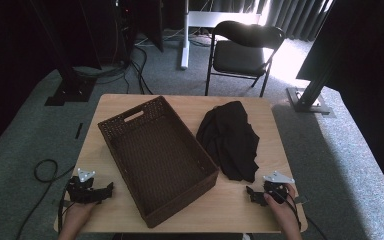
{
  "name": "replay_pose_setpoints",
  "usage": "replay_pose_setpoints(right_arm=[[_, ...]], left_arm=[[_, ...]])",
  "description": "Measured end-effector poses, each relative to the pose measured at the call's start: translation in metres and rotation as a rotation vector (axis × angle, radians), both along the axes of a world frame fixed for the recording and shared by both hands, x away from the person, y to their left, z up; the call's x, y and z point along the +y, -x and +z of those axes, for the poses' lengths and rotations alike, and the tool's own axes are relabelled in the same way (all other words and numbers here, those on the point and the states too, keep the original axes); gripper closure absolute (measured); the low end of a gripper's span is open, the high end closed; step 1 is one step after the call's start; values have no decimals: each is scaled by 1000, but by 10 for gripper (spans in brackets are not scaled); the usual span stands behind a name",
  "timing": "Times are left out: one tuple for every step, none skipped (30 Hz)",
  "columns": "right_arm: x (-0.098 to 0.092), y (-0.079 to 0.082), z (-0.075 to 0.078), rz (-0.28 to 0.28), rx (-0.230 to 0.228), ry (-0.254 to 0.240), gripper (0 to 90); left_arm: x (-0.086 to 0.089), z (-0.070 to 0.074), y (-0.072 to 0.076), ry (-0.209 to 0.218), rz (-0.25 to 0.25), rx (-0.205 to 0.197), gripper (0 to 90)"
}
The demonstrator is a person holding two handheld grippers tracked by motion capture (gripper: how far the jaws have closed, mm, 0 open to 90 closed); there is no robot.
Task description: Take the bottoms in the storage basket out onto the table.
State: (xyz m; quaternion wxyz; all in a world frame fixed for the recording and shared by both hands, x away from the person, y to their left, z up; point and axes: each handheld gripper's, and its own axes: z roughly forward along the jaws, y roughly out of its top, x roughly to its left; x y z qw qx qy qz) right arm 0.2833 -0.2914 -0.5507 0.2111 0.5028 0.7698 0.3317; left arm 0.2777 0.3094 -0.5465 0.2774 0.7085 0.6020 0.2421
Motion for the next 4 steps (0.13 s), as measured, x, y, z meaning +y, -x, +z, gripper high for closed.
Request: replay_pose_setpoints(right_arm=[[0,0,0,0,0,0,111],[0,0,0,0,0,0,111],[0,0,0,0,0,0,111],[0,0,0,0,0,0,111]], left_arm=[[0,0,0,0,0,0,2],[0,0,0,0,0,0,2],[0,0,0,0,0,0,2],[0,0,0,0,0,0,2]])
